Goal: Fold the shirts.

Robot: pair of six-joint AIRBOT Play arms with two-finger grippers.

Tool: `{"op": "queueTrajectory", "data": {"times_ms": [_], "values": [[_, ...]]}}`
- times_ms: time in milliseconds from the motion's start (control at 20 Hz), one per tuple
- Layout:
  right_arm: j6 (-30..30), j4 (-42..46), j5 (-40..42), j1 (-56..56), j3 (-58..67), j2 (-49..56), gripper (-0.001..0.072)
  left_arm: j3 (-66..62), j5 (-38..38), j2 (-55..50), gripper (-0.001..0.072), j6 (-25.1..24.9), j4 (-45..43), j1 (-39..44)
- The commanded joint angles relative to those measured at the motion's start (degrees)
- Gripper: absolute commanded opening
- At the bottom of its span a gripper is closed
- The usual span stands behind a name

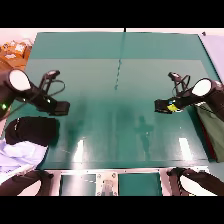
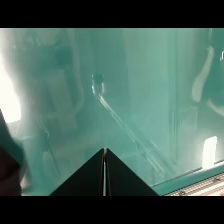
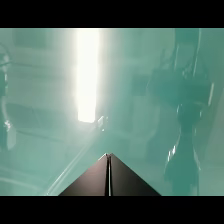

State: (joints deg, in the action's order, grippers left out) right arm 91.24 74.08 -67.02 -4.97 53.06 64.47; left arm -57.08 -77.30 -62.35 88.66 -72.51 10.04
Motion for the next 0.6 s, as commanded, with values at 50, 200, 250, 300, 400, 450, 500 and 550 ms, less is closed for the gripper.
{"op": "queueTrajectory", "data": {"times_ms": [50, 200, 250, 300, 400, 450, 500, 550], "values": [[0.63, -0.15, 2.54, -5.20, -1.09, -0.48, 0.0017, 6.14, 3.48, 2.34, 0.0026, 0.92, -0.09, 1.14], [0.63, -0.11, 2.54, -5.22, -1.09, -0.46, 0.0017, 6.14, 4.39, 2.34, 0.0026, 0.92, 0.04, 1.11], [0.63, -0.11, 2.54, -5.22, -1.09, -0.44, 0.0017, 6.14, 4.59, 2.34, 0.0026, 0.92, 0.04, 1.11], [0.63, -0.11, 2.51, -5.22, -1.09, -0.44, 0.0016, 6.14, 5.03, 2.34, 0.0026, 0.92, 0.07, 1.11], [0.63, -0.11, 2.51, -5.22, -1.09, -0.44, 0.0017, 6.14, 6.05, 2.34, 0.0026, 0.92, 0.04, 1.14], [0.63, -0.13, 2.54, -5.22, -1.09, -0.44, 0.0017, 6.14, 6.36, 2.34, 0.0026, 0.92, 0.07, 1.14], [0.63, -0.11, 2.51, -5.22, -1.09, -0.44, 0.0017, 6.14, 6.38, 2.34, 0.0026, 0.92, 0.07, 1.14], [0.63, -0.11, 2.51, -5.22, -1.09, -0.44, 0.0017, 6.14, 6.36, 2.34, 0.0026, 0.92, 0.04, 1.14]]}}
